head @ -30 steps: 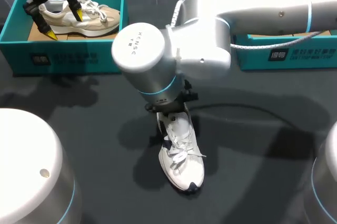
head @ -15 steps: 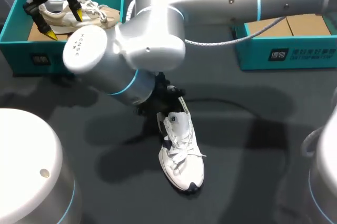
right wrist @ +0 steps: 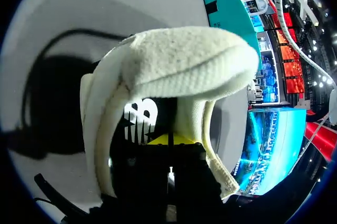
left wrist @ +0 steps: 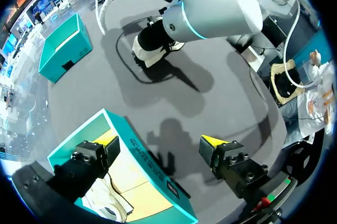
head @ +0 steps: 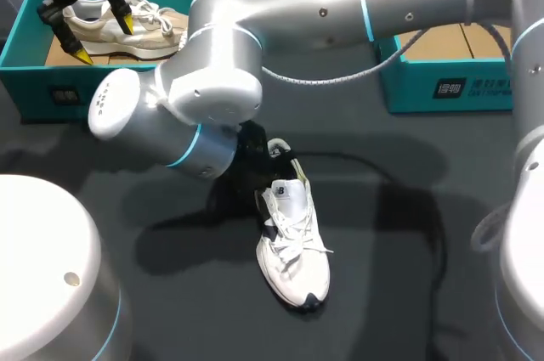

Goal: Take the shoe out of the shoebox, open the shoe tongue, remove and reinsert the insole, then place the shoe into the shoebox

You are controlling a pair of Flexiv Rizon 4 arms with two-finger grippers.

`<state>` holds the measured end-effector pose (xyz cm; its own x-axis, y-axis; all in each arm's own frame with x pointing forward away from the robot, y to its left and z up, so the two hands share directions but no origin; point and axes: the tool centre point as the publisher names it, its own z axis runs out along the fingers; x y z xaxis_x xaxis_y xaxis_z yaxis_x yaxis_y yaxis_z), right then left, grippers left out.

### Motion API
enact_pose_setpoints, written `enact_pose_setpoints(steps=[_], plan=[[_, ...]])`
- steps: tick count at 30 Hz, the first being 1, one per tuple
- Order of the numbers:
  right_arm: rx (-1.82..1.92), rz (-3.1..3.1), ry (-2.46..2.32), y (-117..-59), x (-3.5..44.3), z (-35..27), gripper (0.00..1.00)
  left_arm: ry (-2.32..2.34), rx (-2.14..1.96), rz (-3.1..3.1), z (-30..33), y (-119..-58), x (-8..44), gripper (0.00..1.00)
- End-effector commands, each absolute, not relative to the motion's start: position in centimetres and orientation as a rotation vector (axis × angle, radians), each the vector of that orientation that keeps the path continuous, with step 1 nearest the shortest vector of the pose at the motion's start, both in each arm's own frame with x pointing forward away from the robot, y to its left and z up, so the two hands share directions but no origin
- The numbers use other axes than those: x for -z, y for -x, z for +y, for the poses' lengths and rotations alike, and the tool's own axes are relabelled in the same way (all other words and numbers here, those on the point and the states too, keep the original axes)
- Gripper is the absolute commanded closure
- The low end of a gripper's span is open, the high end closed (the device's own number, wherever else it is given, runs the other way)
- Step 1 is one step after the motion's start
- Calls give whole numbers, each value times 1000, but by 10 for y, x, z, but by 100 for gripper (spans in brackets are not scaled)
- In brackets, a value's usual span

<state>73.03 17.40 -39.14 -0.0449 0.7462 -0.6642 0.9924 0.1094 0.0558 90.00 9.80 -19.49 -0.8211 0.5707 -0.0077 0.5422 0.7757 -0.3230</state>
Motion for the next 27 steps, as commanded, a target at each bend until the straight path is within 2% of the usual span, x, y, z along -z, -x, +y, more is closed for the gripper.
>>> enact_pose_setpoints(steps=[1,15,21,27], plan=[[409,1906,-1846,-721,413,149,100,904,-475,-2874,98,-900,195,0],[113,2253,-1909,-729,429,173,100,904,-475,-2874,98,-900,195,0],[79,2316,-1883,-732,423,183,100,904,-475,-2874,98,-900,195,0],[125,2171,-1829,-731,393,185,100,904,-475,-2874,98,-900,195,0]])
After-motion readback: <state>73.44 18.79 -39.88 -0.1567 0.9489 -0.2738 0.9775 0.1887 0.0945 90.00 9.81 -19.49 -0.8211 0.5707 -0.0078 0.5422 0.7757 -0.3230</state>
